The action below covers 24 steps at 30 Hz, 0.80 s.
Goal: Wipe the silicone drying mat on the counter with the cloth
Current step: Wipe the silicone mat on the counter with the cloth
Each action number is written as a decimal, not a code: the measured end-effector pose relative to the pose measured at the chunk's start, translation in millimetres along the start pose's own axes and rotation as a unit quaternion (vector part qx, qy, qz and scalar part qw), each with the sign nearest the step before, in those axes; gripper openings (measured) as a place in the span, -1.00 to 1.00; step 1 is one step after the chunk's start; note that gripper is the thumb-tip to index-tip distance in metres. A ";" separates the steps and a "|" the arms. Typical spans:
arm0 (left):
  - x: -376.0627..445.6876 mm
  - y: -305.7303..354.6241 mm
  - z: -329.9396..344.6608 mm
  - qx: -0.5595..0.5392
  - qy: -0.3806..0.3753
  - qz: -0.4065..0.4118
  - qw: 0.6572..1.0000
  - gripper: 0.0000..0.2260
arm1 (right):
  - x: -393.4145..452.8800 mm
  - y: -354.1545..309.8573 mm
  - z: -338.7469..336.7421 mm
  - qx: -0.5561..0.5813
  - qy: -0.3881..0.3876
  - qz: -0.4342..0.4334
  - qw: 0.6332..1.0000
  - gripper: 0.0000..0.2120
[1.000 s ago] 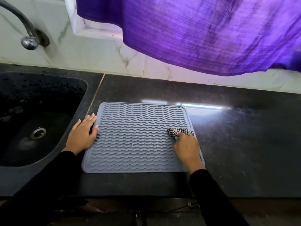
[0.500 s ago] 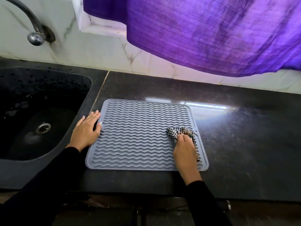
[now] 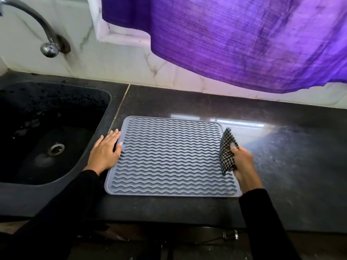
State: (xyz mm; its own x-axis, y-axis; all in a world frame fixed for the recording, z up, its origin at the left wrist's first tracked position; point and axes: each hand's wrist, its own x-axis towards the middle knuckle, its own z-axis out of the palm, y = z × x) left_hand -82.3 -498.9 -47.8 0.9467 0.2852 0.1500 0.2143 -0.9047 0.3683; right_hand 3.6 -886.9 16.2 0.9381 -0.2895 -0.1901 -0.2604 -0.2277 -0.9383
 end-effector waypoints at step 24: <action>1.0 -5.1 2.9 0.002 0.004 0.025 1.000 -0.48 | 17.3 7.1 19.2 -0.123 -0.033 -0.113 0.985 -0.79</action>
State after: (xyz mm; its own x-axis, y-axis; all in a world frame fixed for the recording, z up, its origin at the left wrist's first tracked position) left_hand -81.7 -494.9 -52.2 0.9539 0.2432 0.1761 0.1683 -0.9187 0.3572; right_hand 22.4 -875.7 0.7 0.9892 -0.1464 -0.0100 -0.0827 -0.5002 -0.8620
